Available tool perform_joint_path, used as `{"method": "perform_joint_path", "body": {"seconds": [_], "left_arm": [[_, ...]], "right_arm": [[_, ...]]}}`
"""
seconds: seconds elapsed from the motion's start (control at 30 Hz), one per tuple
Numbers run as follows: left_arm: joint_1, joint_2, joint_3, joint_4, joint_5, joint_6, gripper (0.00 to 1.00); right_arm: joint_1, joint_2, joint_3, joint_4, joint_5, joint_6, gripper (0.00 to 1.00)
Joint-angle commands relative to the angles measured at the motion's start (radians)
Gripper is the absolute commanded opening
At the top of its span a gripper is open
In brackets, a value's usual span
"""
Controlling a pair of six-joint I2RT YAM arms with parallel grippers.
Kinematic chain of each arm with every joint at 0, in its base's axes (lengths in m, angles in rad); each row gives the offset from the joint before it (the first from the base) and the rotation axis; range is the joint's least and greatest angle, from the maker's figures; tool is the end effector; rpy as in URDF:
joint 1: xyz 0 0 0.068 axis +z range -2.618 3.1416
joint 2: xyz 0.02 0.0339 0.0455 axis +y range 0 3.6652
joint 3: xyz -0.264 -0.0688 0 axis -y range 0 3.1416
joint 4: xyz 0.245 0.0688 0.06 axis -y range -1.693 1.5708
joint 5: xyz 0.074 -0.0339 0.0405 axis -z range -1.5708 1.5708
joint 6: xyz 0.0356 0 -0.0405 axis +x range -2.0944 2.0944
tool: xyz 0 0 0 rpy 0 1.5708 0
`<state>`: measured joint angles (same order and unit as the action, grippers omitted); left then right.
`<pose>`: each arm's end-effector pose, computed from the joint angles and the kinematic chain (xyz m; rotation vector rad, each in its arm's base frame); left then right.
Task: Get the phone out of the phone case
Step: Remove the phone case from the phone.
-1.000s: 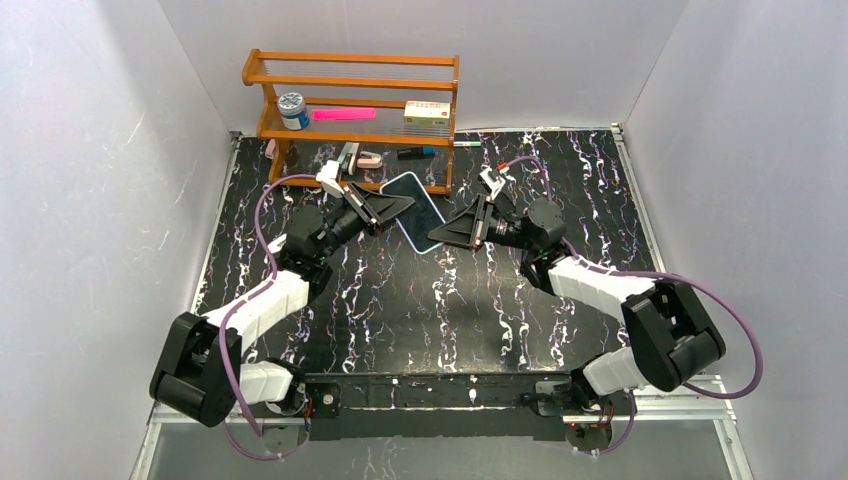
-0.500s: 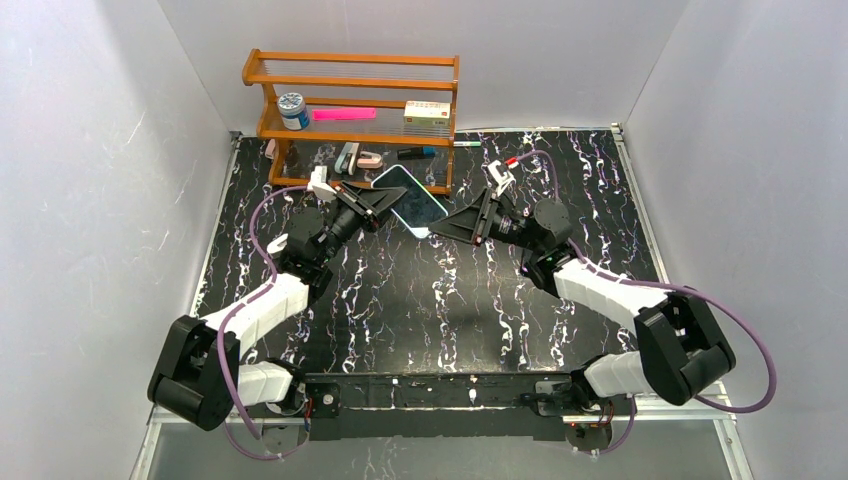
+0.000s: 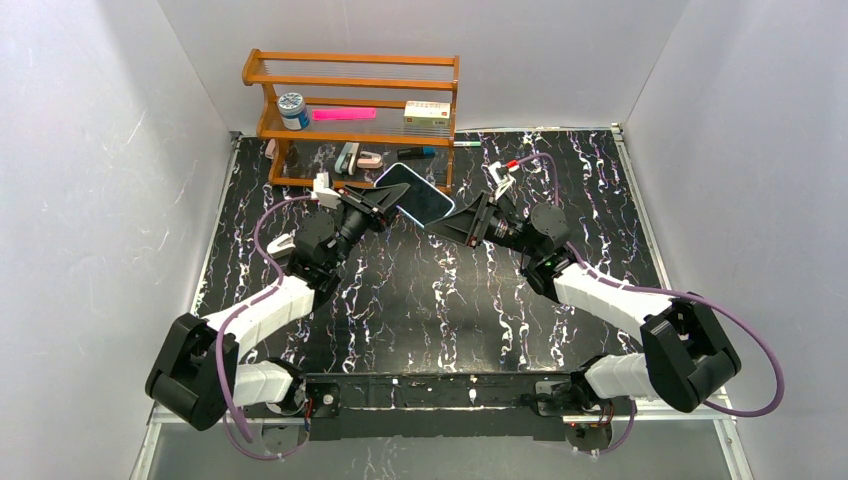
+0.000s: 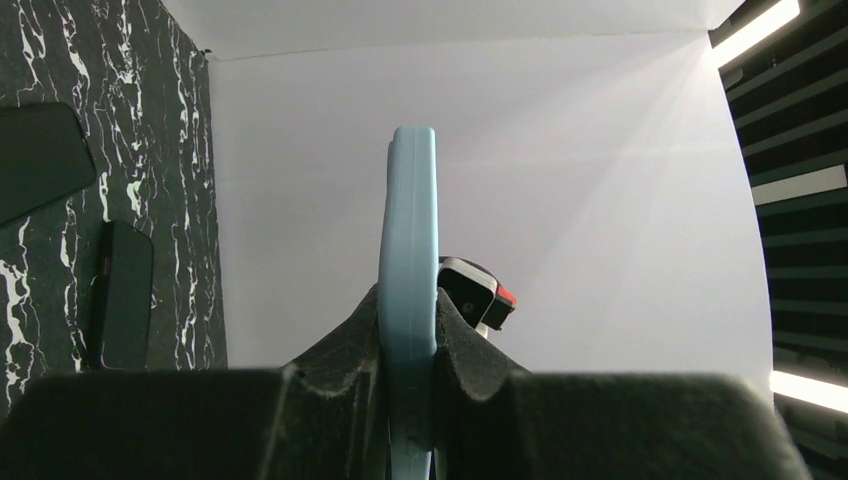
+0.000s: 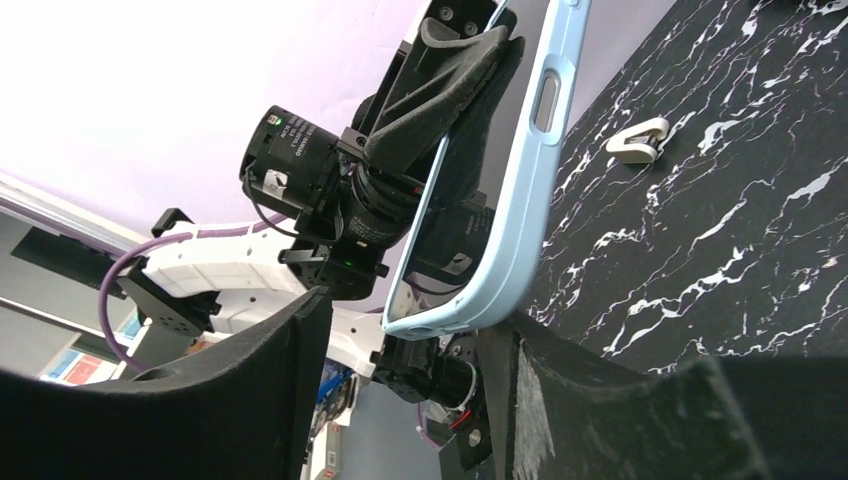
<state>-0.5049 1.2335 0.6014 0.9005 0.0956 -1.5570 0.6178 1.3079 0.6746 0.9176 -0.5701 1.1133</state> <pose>0.2358 -0.1342 0.2953 -0.6912 1.3835 -1.7752 0.2205 0.1803 0.3010 -0.1976 1.5738 1.7812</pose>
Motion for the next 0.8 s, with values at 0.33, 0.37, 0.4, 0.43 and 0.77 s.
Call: {"method": "perform_joint_path", "body": {"seconds": [0.33, 0.37, 0.4, 0.43, 0.77], "left_arm": [[-0.032, -0.052, 0.043, -0.088, -0.111, -0.061, 0.00], [-0.032, -0.057, 0.049, -0.113, -0.114, -0.061, 0.00], [-0.032, -0.060, 0.056, -0.143, -0.114, -0.063, 0.00], [-0.032, -0.064, 0.062, -0.169, -0.112, -0.066, 0.00], [-0.032, -0.068, 0.104, -0.338, -0.052, -0.120, 0.00]], "right_arm": [[0.010, -0.021, 0.039, -0.006, 0.002, -0.112, 0.25], [0.011, -0.022, 0.041, -0.017, -0.006, -0.131, 0.22], [0.011, -0.023, 0.044, -0.030, -0.014, -0.155, 0.19], [0.012, -0.024, 0.047, -0.043, -0.022, -0.179, 0.16], [0.011, -0.013, 0.113, -0.192, -0.142, -0.450, 0.08]]}}
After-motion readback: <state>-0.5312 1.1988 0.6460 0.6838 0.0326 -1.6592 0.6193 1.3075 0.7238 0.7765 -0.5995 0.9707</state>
